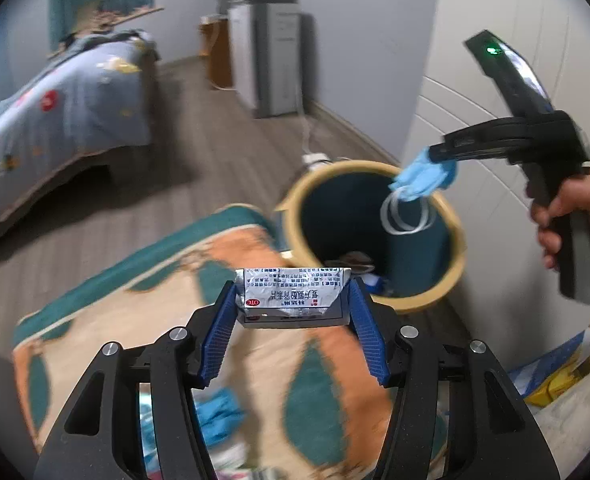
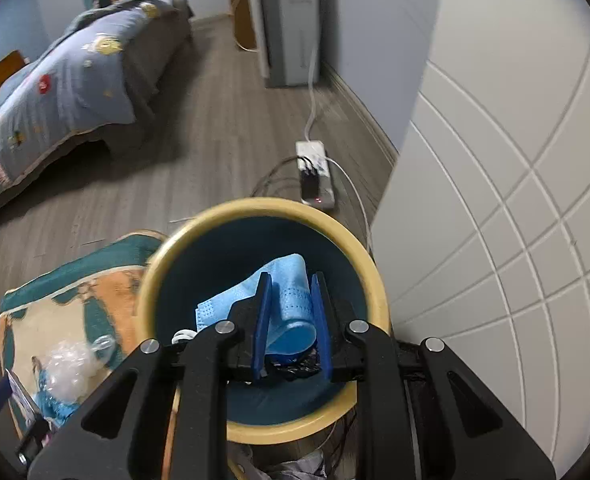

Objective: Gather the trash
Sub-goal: 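Release the blue mask into the bin with right tool while left tool drops packet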

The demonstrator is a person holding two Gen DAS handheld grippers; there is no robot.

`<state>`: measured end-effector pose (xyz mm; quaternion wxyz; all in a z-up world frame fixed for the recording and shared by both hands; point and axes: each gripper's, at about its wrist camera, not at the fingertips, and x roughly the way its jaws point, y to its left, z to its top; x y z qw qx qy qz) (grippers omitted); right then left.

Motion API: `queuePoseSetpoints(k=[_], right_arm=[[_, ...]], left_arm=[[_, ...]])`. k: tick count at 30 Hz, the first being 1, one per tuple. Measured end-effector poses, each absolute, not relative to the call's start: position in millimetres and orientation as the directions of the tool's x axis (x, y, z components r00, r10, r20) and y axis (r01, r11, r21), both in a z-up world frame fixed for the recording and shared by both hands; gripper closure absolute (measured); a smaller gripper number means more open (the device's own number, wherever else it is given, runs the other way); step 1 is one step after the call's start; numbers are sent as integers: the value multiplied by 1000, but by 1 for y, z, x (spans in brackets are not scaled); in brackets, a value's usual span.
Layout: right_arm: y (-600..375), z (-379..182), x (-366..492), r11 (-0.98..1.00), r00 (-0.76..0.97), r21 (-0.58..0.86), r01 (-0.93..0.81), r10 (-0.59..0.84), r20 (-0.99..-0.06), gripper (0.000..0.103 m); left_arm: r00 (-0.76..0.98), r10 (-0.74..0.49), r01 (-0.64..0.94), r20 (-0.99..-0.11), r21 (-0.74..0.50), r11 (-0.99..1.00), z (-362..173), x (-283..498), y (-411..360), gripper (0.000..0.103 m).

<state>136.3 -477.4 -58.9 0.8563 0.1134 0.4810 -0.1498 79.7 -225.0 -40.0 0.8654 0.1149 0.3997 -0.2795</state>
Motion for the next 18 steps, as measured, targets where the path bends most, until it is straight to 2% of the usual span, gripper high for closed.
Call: queuePoseSetpoints(k=[6,15,16,17,18], right_arm=[[-491,-83,141,921,436,-1,390,-186,-880,83],[-490,-91,149,923,420,18,384,-158,-893,83],[-490,-89,150,923,430,33,383,-146,-891,81],[-490,-86,151,923,440,44,382,-140,-887,74],[-491,-83,151,923,450,47,382,-141,-882,65]], left_arm=[[426,-388,635,-817,-36,772,-67,99,-266,45],[440,-370,677,-818,32,735,-85,116,-312,45],[446,-380,677,-811,27,736,-82,118,-314,39],[460,-384,671,-800,30,741,-78,119,-316,24],[490,-386,658,-781,42,752,-73,120,-316,18]])
